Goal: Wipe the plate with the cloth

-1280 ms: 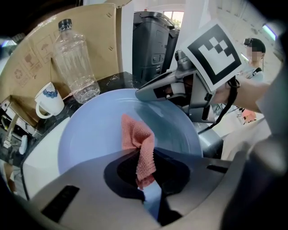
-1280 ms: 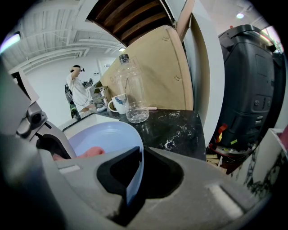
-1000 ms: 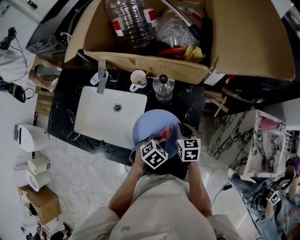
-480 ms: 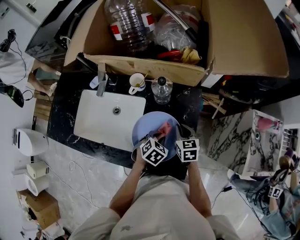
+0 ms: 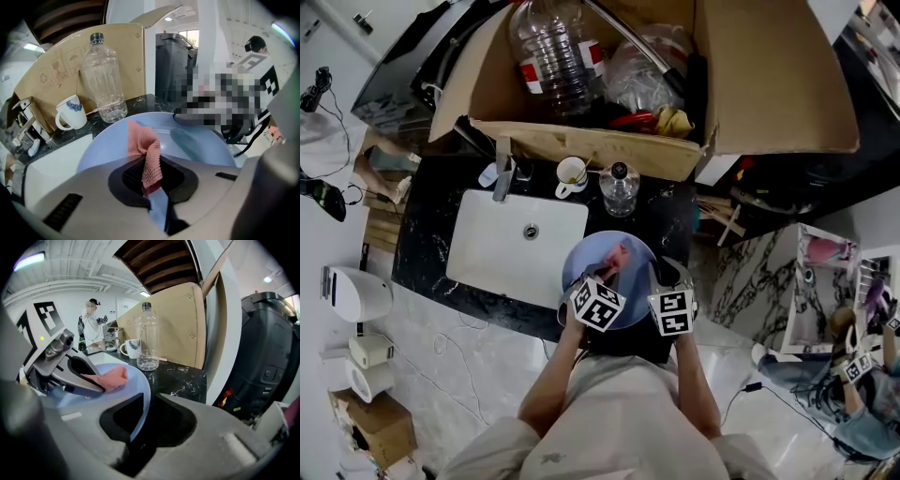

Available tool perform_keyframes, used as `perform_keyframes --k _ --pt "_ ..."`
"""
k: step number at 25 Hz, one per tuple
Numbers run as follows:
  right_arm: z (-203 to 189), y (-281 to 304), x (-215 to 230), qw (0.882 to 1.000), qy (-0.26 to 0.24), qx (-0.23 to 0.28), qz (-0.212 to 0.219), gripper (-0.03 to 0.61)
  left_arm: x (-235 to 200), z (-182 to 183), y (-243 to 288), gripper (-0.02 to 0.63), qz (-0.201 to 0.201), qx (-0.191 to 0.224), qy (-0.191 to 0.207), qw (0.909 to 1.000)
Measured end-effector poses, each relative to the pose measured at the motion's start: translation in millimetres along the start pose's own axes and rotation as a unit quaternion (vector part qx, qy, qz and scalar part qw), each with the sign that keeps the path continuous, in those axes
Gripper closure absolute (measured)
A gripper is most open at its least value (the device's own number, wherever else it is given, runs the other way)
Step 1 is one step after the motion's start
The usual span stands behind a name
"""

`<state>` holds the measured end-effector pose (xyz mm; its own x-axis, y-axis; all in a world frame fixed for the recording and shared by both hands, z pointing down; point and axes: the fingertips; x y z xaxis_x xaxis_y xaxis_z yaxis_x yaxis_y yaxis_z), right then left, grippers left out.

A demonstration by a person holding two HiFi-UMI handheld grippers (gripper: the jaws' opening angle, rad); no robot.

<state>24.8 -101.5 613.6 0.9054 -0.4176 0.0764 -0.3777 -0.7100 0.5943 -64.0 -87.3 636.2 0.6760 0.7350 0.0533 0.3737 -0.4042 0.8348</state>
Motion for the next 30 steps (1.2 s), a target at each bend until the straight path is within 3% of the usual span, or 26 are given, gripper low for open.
perform_keyframes --k 12,25,30 --pt "29 -44 -12 0.998 -0.007 0.06 0.003 0.52 -11 25 -43 0.581 0.024 0.118 0.007 0.9927" --pt "78 -83 -38 0.992 -0.01 0.128 -0.014 0.535 -22 58 -115 0.581 0.031 0.244 0.015 0.9693" --pt "87 -88 -50 0.99 -0.011 0.139 -0.019 0.543 -28 57 -134 0.581 0.034 0.27 0.01 0.9623"
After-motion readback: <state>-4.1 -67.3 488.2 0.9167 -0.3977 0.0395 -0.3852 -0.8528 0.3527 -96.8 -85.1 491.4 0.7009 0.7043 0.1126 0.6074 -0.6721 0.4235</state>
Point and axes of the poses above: the fingertips, and each gripper's own axes: y forward along the fingers, x to its right, z out of its top, and after that the axes turned 2 degrees about y, right-handed
